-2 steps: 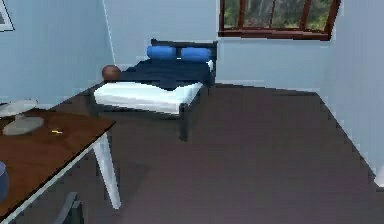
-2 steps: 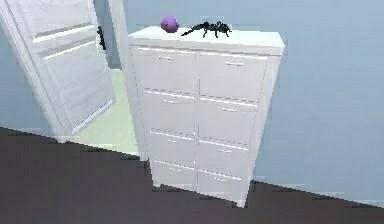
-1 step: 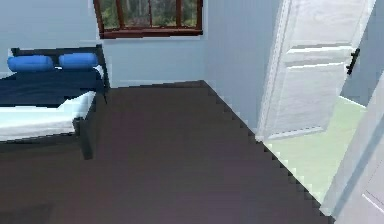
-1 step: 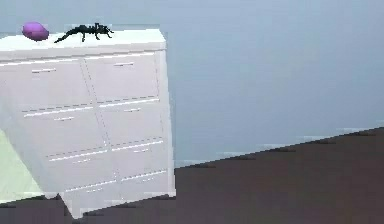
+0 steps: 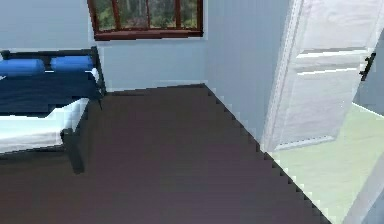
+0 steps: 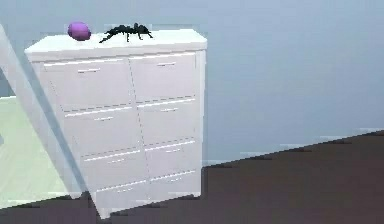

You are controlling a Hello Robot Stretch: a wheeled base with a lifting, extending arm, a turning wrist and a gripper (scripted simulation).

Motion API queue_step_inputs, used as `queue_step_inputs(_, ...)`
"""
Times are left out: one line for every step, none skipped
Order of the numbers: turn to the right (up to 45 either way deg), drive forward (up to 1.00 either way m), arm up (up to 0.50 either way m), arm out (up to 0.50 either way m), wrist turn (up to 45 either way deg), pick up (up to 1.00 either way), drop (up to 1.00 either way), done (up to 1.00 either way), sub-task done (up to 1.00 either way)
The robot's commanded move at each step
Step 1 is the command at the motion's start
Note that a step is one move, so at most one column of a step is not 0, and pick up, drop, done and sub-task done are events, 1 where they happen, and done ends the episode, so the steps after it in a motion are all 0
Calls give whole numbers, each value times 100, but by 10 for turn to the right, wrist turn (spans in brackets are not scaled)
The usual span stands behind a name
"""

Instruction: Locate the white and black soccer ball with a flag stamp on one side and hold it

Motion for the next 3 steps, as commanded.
queue_step_inputs(450, 0, 0, 0, 0, 0, 0, 0, 0)
queue_step_inputs(270, 0, 0, 0, 0, 0, 0, 0, 0)
queue_step_inputs(0, 20, 0, 0, 0, 0, 0, 0, 0)
